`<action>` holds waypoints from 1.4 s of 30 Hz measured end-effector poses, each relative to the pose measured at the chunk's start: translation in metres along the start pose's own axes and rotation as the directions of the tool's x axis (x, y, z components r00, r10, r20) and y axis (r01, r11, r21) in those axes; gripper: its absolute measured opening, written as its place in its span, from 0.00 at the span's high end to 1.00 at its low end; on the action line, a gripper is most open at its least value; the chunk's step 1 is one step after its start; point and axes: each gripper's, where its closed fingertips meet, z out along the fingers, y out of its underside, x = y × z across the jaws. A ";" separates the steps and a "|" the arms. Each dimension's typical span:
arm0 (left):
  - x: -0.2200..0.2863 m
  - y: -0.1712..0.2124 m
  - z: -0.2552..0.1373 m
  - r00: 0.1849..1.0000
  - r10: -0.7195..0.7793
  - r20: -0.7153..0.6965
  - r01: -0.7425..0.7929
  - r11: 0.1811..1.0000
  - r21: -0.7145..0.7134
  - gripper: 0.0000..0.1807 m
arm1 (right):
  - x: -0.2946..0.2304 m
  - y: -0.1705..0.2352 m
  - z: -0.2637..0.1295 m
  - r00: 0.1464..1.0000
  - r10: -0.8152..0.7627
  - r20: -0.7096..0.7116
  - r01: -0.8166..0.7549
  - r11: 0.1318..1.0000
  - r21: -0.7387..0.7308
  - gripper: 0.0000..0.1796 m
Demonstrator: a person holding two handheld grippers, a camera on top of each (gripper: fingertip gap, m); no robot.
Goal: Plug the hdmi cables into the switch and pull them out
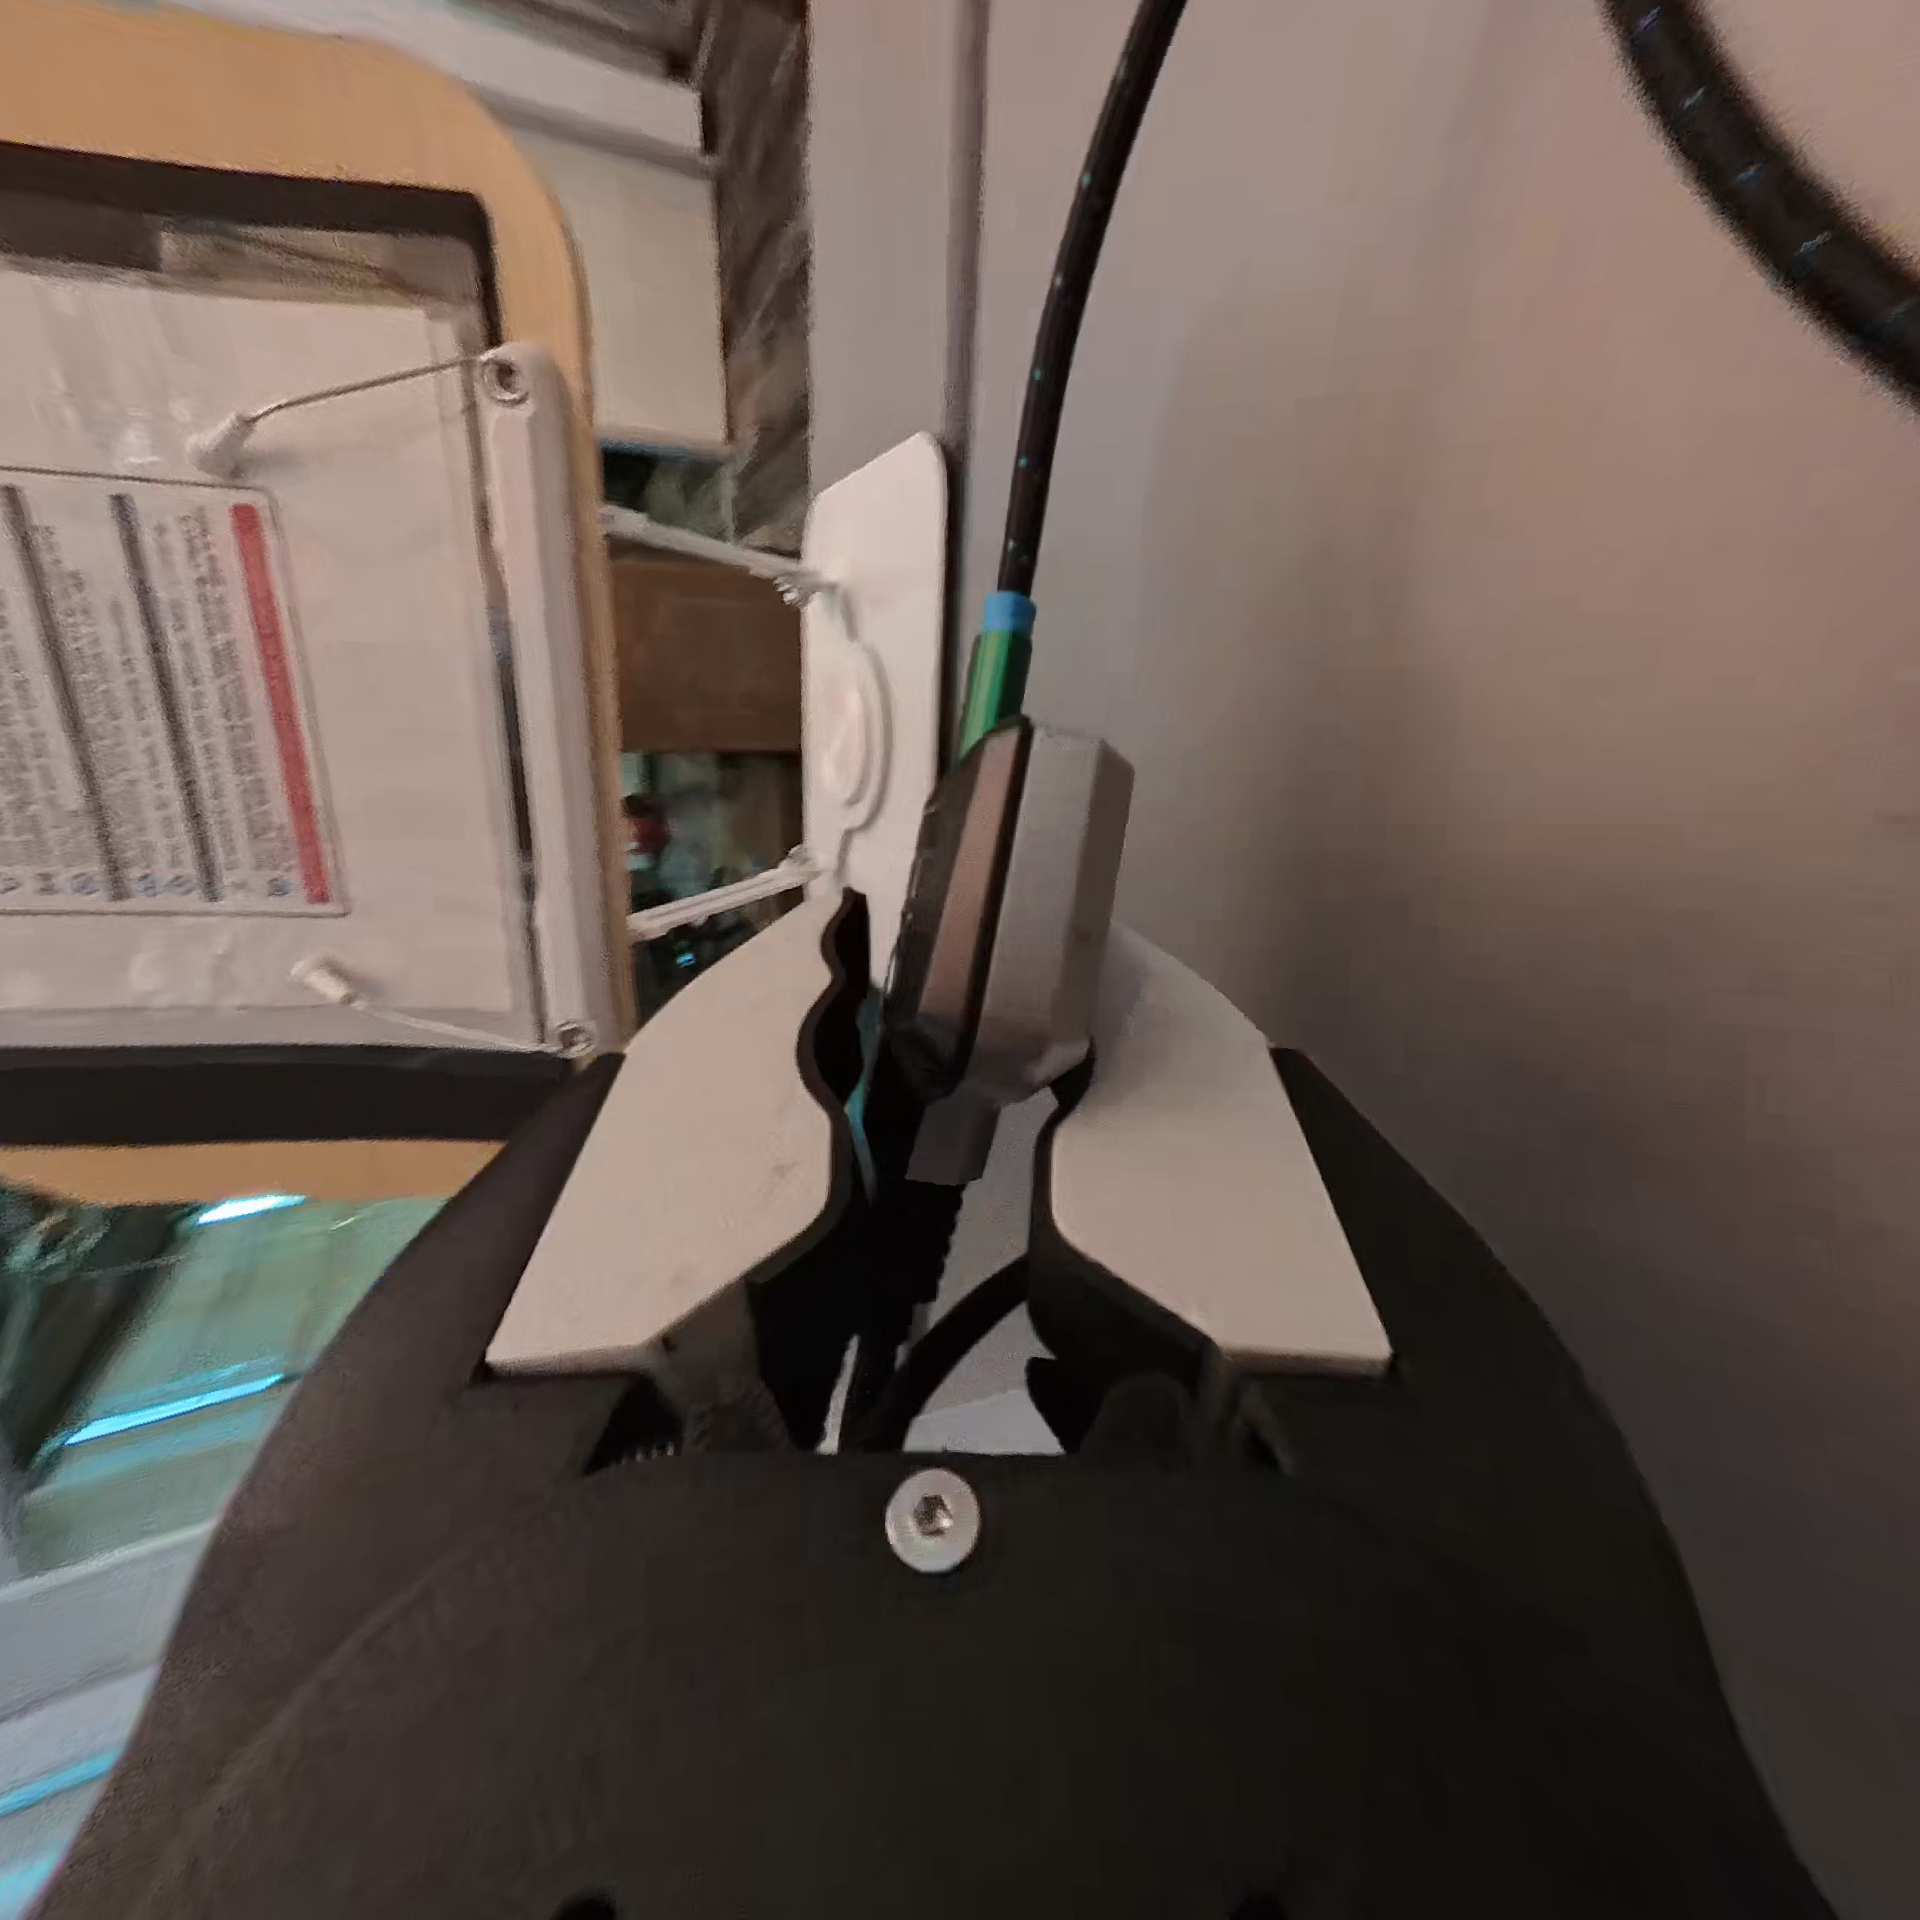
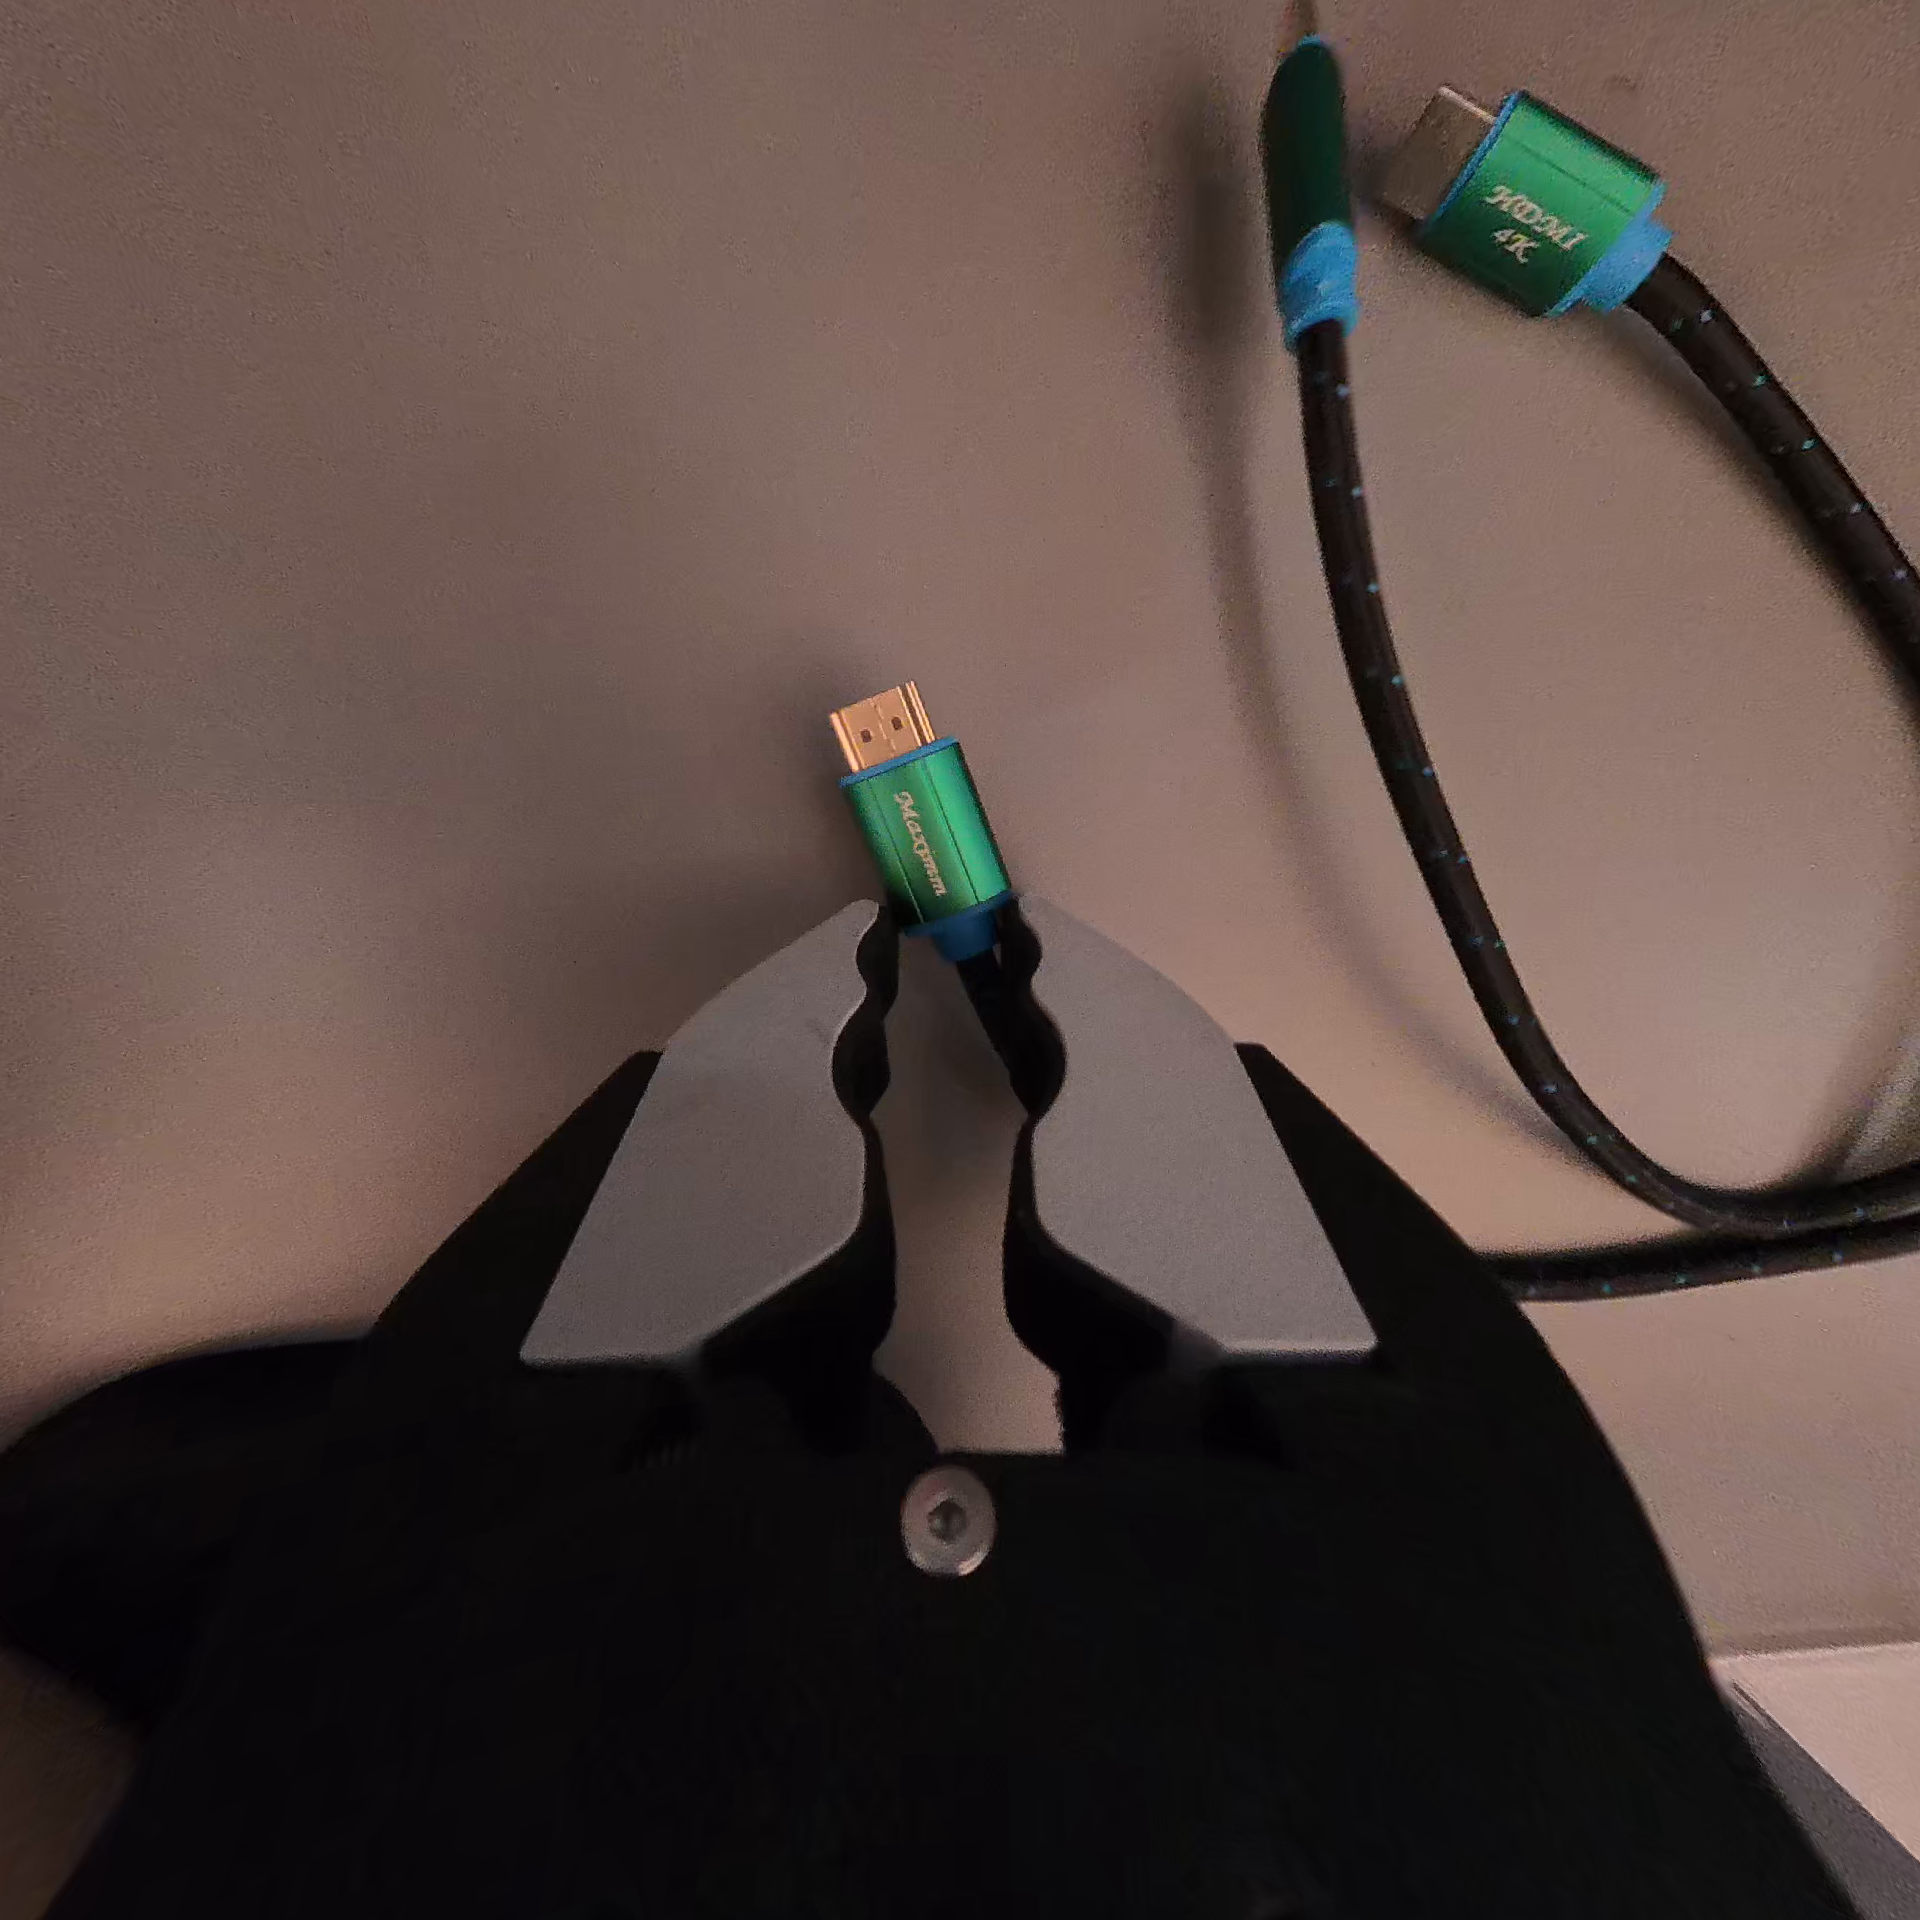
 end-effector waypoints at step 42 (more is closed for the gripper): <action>0.067 -0.176 -0.190 0.895 0.270 -0.356 0.109 0.641 0.760 0.90 | -0.024 -0.087 -0.084 0.864 0.018 0.503 -0.355 0.730 0.584 0.91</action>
